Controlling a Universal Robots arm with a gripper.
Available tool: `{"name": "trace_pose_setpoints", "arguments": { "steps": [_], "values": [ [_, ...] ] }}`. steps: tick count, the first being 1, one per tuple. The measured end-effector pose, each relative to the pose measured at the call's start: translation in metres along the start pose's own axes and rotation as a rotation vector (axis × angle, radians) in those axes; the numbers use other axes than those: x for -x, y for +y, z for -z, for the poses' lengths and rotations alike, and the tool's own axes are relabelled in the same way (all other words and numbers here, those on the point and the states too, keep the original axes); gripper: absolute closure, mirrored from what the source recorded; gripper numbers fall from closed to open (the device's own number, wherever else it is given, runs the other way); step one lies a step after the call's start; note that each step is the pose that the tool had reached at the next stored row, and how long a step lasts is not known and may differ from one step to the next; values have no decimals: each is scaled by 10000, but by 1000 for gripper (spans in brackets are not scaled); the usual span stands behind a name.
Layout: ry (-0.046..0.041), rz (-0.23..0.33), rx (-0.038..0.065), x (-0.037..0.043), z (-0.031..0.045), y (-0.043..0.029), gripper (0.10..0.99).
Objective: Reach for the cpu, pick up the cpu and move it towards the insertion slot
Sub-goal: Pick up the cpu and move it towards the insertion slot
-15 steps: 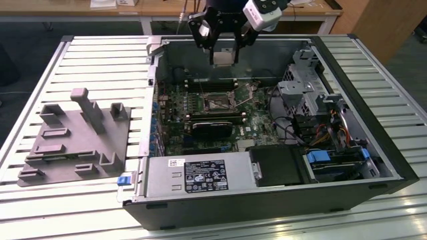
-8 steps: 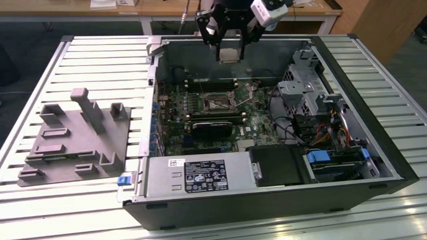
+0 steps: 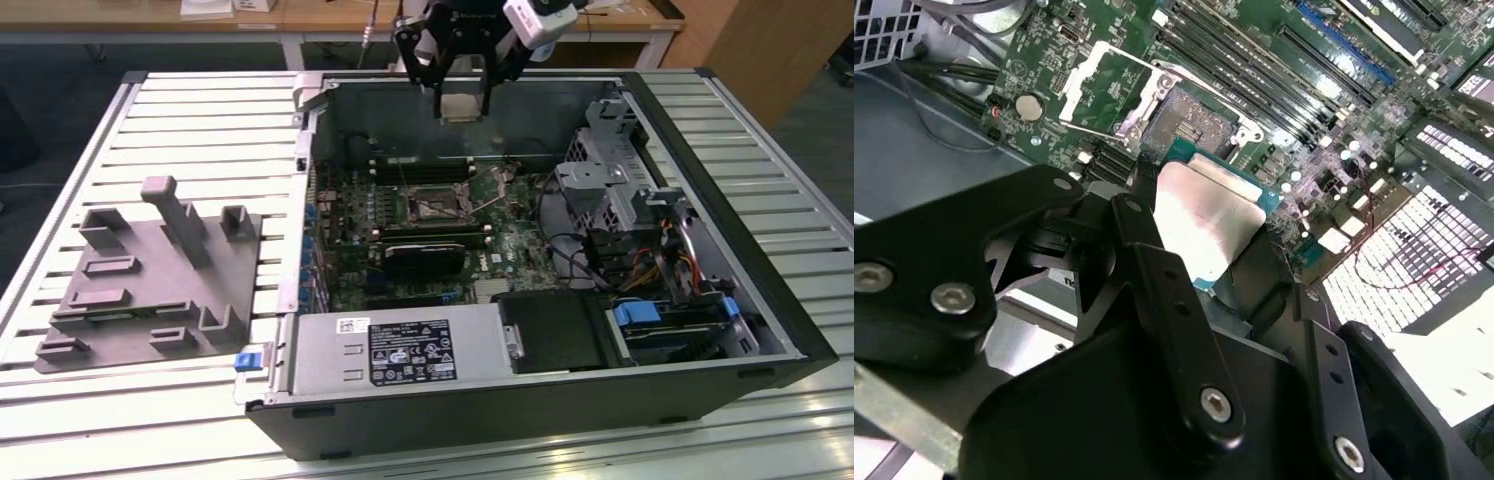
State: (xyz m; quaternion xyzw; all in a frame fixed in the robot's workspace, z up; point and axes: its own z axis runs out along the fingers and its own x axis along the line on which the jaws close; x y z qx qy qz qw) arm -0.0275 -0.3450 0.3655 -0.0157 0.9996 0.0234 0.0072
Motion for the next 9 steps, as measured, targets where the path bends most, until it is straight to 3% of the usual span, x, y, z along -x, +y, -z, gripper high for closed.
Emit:
{"name": "trace_pose_setpoints", "arguments": {
  "steps": [9],
  "values": [
    [0,0,0,0,24,1,545]
  ]
}}
